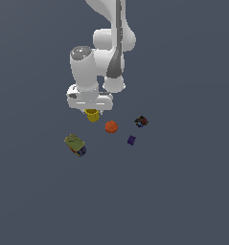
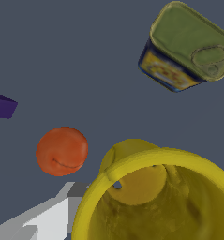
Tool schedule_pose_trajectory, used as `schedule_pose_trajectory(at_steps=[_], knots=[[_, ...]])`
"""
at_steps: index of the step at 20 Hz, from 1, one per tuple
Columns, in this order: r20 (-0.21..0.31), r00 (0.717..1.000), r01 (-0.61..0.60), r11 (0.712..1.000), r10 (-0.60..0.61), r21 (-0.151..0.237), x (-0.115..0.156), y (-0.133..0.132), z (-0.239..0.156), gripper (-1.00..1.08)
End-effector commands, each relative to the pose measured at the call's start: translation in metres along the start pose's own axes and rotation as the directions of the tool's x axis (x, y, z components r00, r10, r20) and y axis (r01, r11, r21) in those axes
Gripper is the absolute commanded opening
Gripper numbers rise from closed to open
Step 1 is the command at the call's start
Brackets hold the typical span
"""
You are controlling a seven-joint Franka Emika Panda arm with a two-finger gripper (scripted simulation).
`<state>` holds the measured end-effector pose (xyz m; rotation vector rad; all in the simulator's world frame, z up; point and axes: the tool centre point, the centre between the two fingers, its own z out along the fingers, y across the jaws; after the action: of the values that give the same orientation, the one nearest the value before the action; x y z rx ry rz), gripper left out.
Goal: Pick up a designated object from a clutter of objects.
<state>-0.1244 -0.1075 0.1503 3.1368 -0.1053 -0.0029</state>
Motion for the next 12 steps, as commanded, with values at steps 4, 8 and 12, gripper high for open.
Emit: schedule_pose_trajectory(at_steps=[4, 8, 12], knots=[[-0.001, 1.0, -0.001, 1.0, 0.001, -0.004, 0.0, -0.036, -0.045, -1.0], [-0.001, 1.0, -0.001, 1.0, 0.001, -0.005, 0.0, -0.064, -0.079, -1.0], [-0.001, 1.0, 0.0, 1.0, 0.0, -0.005, 0.001, -0.092, -0.114, -1.0]])
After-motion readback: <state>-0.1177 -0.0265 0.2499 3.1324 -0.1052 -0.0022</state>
